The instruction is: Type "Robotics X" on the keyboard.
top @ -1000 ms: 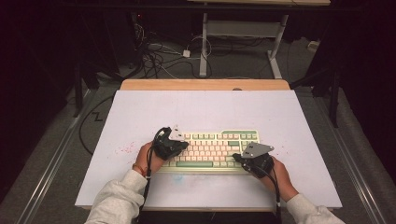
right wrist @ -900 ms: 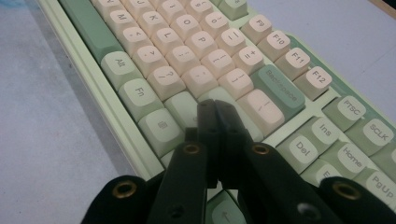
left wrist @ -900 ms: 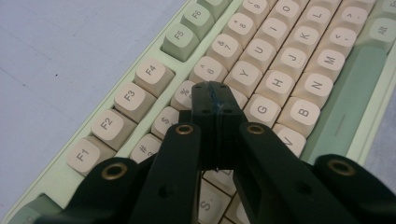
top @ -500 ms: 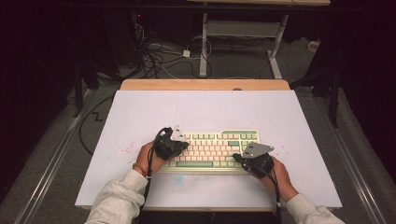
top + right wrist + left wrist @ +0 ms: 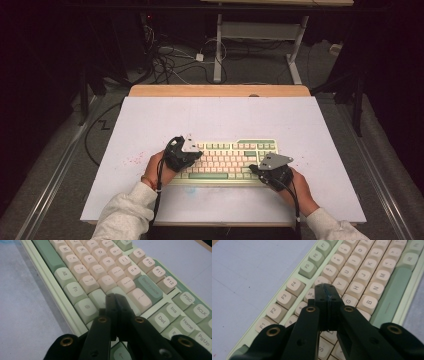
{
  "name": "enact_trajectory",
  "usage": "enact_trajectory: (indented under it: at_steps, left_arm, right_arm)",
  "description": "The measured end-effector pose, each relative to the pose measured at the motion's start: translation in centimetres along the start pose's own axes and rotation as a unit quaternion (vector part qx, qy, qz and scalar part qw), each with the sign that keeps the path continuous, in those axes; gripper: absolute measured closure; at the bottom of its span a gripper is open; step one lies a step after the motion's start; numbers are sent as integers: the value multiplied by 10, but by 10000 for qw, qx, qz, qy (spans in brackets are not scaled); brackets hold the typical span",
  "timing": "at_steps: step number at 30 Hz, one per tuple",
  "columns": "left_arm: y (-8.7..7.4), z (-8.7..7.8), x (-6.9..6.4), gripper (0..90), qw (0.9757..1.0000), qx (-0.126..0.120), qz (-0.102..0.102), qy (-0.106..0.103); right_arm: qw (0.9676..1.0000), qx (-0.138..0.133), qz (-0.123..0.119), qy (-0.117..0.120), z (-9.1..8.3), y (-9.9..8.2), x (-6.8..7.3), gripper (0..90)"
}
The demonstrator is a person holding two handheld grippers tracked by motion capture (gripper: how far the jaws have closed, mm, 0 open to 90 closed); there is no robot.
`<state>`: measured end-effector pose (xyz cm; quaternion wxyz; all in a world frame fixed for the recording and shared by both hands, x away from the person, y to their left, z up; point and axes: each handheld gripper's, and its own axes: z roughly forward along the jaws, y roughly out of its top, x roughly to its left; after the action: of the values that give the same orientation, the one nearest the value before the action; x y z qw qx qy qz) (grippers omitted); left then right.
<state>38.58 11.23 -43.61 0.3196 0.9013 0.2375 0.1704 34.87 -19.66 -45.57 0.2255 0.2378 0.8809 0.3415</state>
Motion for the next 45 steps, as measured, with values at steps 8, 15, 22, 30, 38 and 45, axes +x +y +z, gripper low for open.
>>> enact_trajectory:
  at_steps: [8, 15, 22, 30, 38, 45]
  left_arm:
    - [0, -4, -1, 880, 9999, -104, -20, 15]
    - [0, -6, -1, 880, 9999, -150, -17, 28]
    - [-2, -12, 0, 880, 9997, -227, -36, 97]
    - [-3, -20, -1, 880, 9993, -337, -11, 156]
    - [-5, -26, -1, 880, 9989, -420, -3, 217]
    - [-8, -30, -1, 879, 9980, -547, 34, 308]
  right_arm:
    - [10000, -6, -1, 2, 0, 0, 0, 900]
    - [10000, 5, 22, 9, 0, 0, 0, 900]
    - [10000, 1, -10, -2, 0, 0, -1, 900]
    - [9999, -93, 61, -21, -7, 1, -4, 900]
    - [9994, -318, 78, -74, -20, 5, -7, 900]
    - [9991, -391, 122, -94, -25, 5, -8, 900]
